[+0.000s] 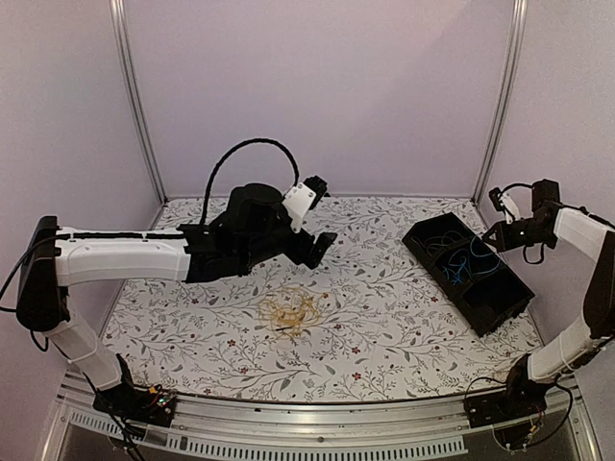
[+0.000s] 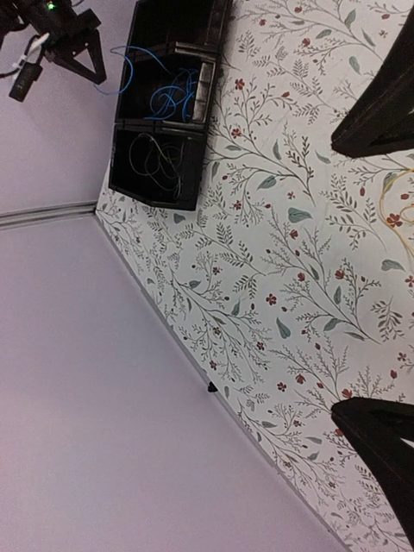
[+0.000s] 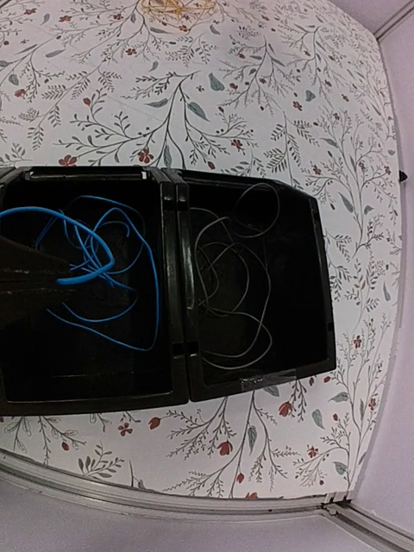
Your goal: Untangle the cables
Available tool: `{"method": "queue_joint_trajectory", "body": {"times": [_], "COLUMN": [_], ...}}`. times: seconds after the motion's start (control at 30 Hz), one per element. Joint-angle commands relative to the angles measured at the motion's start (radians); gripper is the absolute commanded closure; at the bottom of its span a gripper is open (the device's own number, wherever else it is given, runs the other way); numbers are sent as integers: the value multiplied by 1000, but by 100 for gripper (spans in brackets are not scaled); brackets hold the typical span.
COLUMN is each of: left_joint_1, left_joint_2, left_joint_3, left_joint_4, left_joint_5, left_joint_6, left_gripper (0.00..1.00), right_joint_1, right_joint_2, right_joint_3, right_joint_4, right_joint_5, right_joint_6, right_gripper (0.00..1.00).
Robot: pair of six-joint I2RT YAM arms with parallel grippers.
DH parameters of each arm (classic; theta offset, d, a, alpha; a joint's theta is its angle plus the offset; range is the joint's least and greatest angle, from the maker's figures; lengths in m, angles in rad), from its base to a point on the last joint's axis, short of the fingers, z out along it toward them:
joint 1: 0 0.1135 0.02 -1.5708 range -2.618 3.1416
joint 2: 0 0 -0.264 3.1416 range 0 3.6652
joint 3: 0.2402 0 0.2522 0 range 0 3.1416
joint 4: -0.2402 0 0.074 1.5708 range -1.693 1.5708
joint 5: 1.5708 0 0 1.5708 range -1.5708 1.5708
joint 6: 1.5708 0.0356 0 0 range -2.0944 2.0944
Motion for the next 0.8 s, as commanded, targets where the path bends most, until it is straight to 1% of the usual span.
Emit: {"method": "queue_joint_trajectory", "body": {"times": [0.0,0.2,0.33,0.47,0.53,0.6,0.77], "left_joint_1": [-14,-14,-14,-15,-15,-18,-20], "left_joint_2": [8,13,16,21,22,24,24], "left_joint_3": [24,27,28,29,28,29,30], "left_joint_4": [-4,-9,-10,-11,-11,-12,-13], "left_joint_5": [-7,-7,-7,-6,-8,-10,-10], "left_joint_6": [-5,-5,-3,-3,-3,-1,-1], "left_gripper": [0,0,0,0,0,0,0], "right_joint_1": [42,77,86,86,86,86,86], "right_joint_2": [64,141,156,156,147,116,23], "right_joint_3": [-19,-17,-18,-16,-1,15,98], "right_joint_4": [69,95,98,82,60,39,-48], "right_joint_5": [108,227,245,220,217,224,251], "right_joint_6": [9,27,34,34,33,32,22], "right_gripper": [100,100,91,87,82,74,68]}}
